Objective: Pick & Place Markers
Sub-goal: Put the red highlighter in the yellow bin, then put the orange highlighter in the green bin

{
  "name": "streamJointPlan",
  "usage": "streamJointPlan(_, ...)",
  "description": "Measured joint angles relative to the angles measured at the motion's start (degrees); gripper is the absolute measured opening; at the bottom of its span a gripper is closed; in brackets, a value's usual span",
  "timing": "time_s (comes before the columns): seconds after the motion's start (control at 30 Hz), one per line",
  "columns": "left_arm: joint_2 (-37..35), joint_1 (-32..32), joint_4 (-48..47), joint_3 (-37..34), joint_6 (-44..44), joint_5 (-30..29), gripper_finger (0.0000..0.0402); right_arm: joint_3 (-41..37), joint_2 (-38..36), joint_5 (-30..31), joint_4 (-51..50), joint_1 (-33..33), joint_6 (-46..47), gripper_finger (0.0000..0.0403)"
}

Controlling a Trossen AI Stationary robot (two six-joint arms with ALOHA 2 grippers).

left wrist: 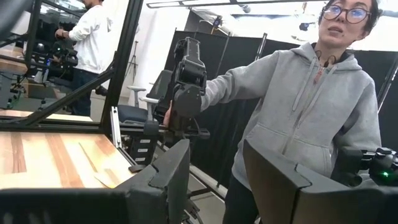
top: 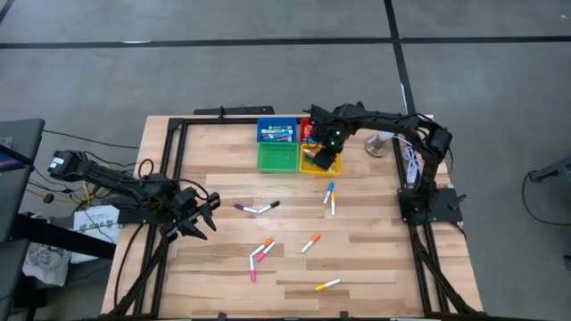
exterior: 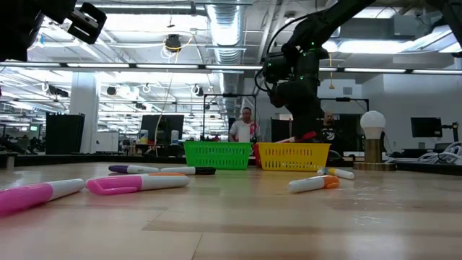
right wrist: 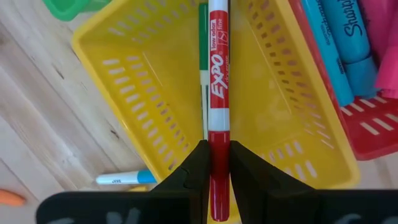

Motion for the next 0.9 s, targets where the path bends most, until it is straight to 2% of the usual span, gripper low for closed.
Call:
streamJointPlan(0.3,0.00,0.00,0.14,0.00,0.00,-0.01,0.0150,0.00,0.00,0.03,0.00,-0.10,-0.65,0.0049)
streamJointPlan(0.67,0.00,-0.01,0.20,0.00,0.00,-0.01,0.0150,0.00,0.00,-0.16,-0.05,-0.04,-1.53,0.0111)
streamJointPlan(0.9,0.00,0.00,0.20,0.00,0.00,-0.01,0.0150,0.07,-0.72,-0.15,-2.15,0.29,-2.22,0.0122)
